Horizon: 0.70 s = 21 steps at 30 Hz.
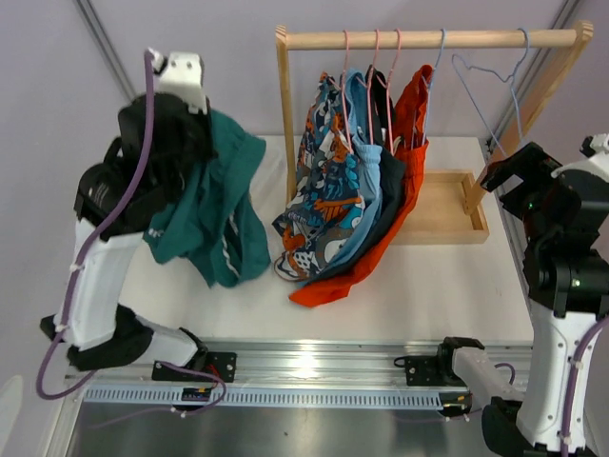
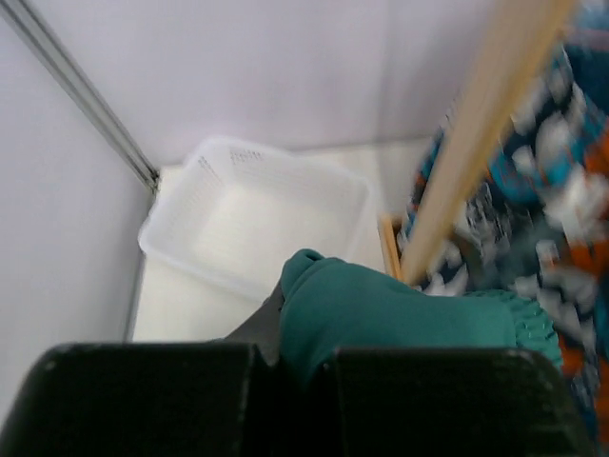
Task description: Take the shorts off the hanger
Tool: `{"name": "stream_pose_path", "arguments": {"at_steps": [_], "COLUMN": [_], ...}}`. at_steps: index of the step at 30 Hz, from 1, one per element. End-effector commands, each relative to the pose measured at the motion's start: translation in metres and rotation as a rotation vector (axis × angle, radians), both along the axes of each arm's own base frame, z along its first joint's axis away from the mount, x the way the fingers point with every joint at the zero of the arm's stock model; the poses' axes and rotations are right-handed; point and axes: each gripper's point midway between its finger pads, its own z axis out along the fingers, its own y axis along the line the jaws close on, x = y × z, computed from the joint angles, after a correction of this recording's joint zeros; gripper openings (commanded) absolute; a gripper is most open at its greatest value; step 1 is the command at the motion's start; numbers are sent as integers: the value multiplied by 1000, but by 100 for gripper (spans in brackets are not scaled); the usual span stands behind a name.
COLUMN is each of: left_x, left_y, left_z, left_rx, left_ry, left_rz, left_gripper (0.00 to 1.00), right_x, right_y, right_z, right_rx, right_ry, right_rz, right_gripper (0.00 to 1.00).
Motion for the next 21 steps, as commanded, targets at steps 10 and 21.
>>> {"name": "stream_pose_path", "arguments": {"at_steps": [10, 21], "left_x": [117, 236], "left_y": [79, 74], "left_z": [159, 76], "left_rx": [-280, -298], "left_ry": [-607, -518], "left_rz": [209, 186], "left_gripper": [0, 0], "right_x": [-9, 1], "right_y": [19, 29], "right_z": [-45, -83], "right_rx": [44, 63], "right_ry": [42, 90], "right_rz": [94, 141], "right_gripper": [99, 99]}}
